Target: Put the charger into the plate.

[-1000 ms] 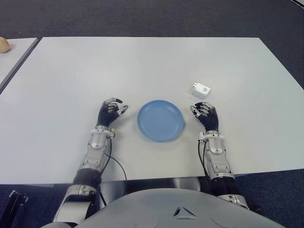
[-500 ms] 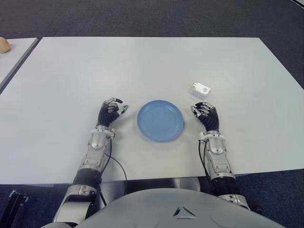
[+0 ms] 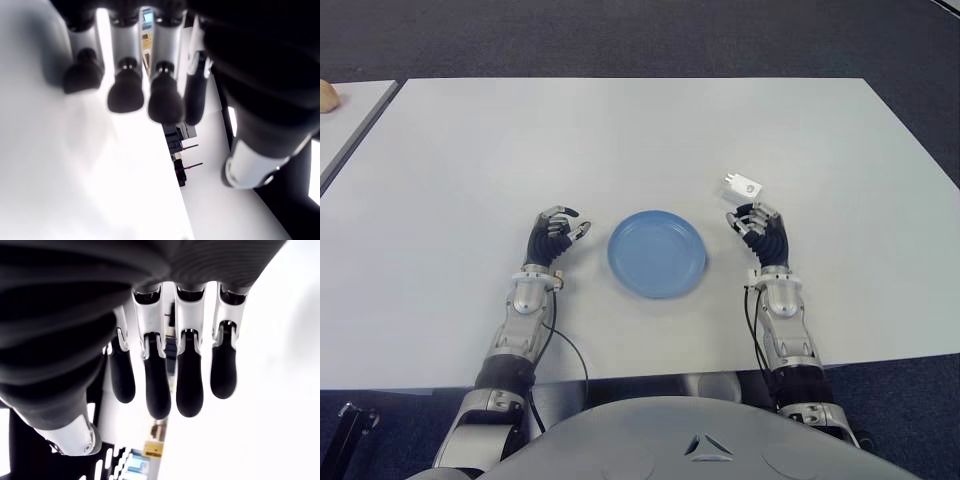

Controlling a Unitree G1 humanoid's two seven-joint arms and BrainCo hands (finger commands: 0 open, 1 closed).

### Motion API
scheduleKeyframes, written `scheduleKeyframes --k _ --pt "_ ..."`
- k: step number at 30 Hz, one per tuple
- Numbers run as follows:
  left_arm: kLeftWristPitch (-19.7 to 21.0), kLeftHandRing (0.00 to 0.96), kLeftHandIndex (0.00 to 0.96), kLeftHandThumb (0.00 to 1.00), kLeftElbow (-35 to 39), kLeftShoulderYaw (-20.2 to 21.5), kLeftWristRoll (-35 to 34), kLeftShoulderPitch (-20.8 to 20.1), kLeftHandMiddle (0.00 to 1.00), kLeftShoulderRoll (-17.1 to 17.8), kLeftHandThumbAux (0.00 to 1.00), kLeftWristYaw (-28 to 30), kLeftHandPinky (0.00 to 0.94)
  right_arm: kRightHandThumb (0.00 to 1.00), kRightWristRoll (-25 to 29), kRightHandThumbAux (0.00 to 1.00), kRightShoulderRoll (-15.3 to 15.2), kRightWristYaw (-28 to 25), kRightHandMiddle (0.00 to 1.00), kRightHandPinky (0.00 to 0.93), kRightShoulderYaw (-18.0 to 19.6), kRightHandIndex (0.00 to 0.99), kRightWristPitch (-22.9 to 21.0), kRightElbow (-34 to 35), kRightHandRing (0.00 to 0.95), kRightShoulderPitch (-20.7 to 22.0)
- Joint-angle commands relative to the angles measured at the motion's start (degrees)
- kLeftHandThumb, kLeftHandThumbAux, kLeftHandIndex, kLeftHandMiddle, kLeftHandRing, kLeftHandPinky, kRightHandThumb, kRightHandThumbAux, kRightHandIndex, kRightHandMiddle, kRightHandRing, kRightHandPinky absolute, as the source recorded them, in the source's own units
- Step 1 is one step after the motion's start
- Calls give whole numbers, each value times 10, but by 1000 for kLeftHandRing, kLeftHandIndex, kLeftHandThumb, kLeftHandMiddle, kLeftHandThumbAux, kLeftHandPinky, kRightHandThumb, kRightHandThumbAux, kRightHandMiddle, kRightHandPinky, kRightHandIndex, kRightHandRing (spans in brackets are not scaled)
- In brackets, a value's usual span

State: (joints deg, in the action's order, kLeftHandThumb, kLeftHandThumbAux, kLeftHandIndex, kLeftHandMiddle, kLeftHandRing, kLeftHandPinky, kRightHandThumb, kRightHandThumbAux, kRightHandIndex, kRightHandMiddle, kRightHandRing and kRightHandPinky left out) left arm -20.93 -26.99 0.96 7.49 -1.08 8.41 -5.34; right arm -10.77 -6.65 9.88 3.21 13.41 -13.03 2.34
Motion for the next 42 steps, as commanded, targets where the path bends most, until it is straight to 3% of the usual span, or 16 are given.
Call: scheduleKeyframes --k 1,5,11,14,19,25,28,36,42 --pt "10 802 439 708 -2 -4 7 8 801 -2 716 -2 817 665 -47 676 -29 25 312 332 -8 273 26 -29 325 28" --pt "12 806 439 708 0 -2 7 9 805 -3 716 -2 818 616 -66 562 -53 46 160 224 -5 99 41 -83 182 70" --pt "15 799 438 708 3 -1 7 10 801 -4 716 -3 805 578 -101 448 -73 83 53 109 -14 16 32 -142 66 133" --pt "15 798 438 709 2 0 6 9 798 -3 715 -2 807 546 -119 342 -81 99 13 28 -23 4 29 -169 17 157" --pt "16 796 438 709 5 -1 8 9 795 -2 715 -2 807 544 -134 256 -90 110 2 4 -36 0 20 -205 2 189" --pt "23 801 439 709 12 -1 11 11 798 -1 716 -3 817 559 -175 202 -95 132 0 0 -60 0 -49 -249 0 243" --pt "21 802 439 708 13 -1 11 12 800 0 716 -3 818 566 -183 186 -98 130 0 0 -71 0 -78 -304 0 280" --pt "21 795 438 707 16 -2 13 14 796 0 716 -5 805 571 -183 165 -104 132 0 0 -100 0 -68 -480 0 361" --pt "24 793 438 707 24 0 14 17 793 -1 716 -5 806 574 -194 174 -100 131 0 0 -133 0 -92 -554 0 397"
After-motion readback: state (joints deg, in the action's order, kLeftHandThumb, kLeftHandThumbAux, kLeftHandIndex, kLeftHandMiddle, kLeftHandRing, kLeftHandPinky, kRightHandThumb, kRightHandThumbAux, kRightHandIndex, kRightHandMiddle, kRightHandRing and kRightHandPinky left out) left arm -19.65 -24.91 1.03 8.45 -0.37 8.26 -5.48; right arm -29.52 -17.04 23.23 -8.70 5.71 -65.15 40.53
